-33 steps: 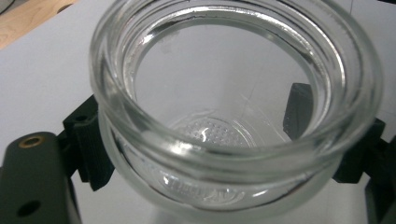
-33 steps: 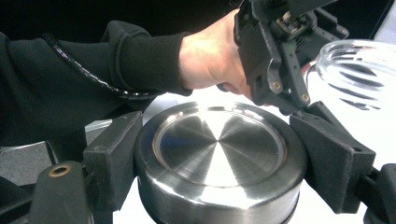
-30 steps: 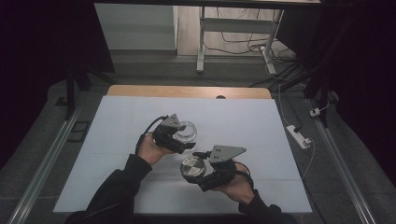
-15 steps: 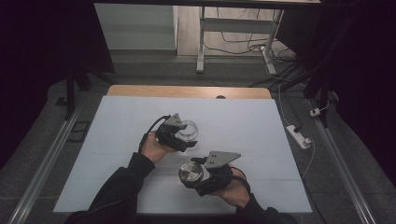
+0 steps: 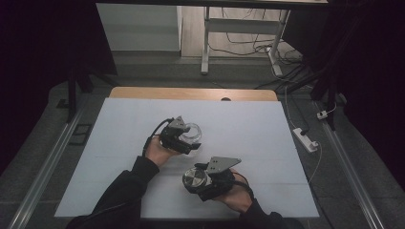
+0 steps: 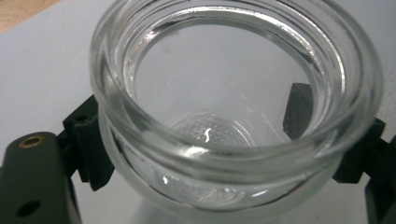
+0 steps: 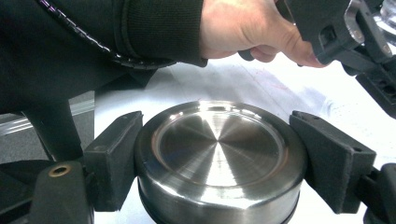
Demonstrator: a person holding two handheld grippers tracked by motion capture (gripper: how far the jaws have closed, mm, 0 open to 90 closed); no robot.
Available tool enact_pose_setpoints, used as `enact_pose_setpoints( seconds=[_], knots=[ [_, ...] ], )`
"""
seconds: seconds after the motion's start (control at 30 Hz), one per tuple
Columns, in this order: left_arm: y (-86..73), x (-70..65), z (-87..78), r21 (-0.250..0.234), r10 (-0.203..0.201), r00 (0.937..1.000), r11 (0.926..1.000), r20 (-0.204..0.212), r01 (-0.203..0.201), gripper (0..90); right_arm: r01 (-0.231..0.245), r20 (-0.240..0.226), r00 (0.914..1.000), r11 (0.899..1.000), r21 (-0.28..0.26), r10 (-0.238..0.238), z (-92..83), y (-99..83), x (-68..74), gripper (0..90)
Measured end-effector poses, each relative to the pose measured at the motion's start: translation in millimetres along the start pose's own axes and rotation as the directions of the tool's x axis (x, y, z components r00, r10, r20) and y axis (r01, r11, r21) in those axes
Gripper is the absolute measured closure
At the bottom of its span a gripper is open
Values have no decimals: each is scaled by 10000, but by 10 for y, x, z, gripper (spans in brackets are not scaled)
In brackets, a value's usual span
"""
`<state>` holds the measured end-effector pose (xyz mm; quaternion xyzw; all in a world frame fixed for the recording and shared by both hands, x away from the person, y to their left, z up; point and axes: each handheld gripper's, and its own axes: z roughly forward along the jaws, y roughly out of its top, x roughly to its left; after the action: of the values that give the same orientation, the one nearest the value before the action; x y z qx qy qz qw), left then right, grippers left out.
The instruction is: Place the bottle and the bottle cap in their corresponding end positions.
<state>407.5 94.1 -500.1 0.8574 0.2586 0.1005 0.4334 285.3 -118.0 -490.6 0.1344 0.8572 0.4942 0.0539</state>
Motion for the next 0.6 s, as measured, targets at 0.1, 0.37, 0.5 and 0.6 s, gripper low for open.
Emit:
enact_pose_setpoints(
  seconds=[0.1, 0.37, 0.5, 0.6],
  knots=[
    [-12, 2, 20, 19, -43, 10000, 10000, -1, 43, 153, -11, -17, 10000, 9999, 113, 11, 35, -27, -1, 198],
    [-38, -21, 65, 121, 50, 10000, 9999, -6, -50, 153, 52, -38, 10000, 9987, 515, -50, 134, -88, 2, 198],
    [-54, -25, 86, 164, 55, 10000, 9999, -6, -55, 153, 135, -42, 9999, 9970, 765, -133, 181, -125, 6, 198],
    [-67, -29, 103, 213, 48, 10000, 9998, -11, -48, 153, 105, -42, 9999, 9957, 924, -101, 207, -146, 4, 198]
  ],
)
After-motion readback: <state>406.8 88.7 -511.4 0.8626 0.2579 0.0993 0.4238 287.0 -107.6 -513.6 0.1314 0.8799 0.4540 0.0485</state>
